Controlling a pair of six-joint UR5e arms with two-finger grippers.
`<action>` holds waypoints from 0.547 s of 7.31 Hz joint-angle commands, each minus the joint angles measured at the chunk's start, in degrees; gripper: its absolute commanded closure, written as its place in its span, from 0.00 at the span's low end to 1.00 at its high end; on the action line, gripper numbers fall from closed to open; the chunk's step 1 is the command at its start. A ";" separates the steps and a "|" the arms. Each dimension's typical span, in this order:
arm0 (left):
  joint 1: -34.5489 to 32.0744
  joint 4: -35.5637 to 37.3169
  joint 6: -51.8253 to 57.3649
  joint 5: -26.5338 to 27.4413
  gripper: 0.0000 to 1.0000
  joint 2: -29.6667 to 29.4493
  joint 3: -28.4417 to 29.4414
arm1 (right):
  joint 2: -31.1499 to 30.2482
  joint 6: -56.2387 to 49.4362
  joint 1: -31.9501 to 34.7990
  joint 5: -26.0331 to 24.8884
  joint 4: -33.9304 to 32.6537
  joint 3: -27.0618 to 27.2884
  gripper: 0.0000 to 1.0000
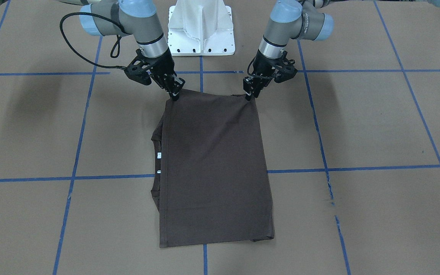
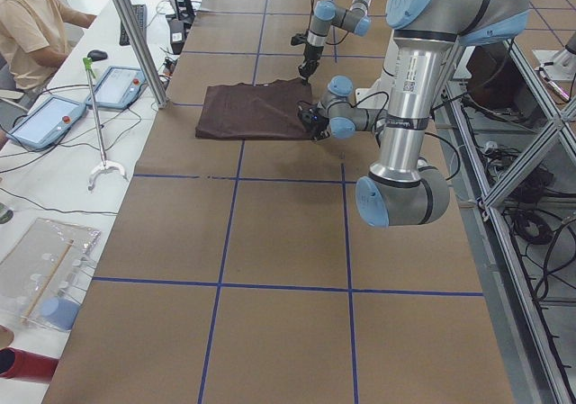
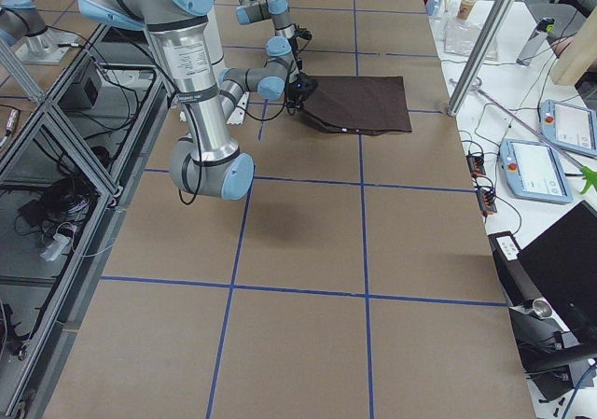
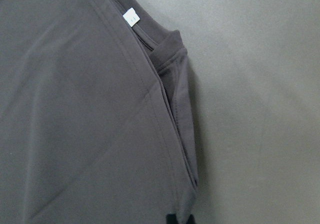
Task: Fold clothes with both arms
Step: 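Move the left gripper down to the shirt's near corner beside the right gripper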
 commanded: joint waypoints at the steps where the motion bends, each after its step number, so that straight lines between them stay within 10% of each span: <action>1: 0.27 0.10 0.00 0.00 0.62 0.17 0.61 | 0.00 0.00 0.20 0.74 -0.07 0.69 1.00; 3: 0.44 0.10 0.09 -0.09 1.00 0.08 0.79 | 0.00 0.00 0.12 0.75 -0.16 0.79 1.00; 4: 0.36 0.10 0.35 -0.17 1.00 0.08 0.27 | -0.09 0.00 0.21 0.83 -0.16 0.79 1.00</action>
